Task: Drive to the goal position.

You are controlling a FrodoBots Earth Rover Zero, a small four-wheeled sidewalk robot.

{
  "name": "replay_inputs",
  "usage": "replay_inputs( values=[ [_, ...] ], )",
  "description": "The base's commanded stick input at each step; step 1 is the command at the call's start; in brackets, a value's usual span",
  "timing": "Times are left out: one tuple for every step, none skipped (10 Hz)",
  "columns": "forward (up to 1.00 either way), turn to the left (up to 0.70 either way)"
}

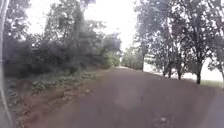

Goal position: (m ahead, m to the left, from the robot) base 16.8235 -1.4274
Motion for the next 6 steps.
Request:
replay_inputs(
  values=[
    [0.7, 0.0],
    [0.7, 0.0],
    [0.7, 0.0],
    [0.7, 0.0],
    [0.7, 0.0],
    [0.7, 0.0]
  ],
)
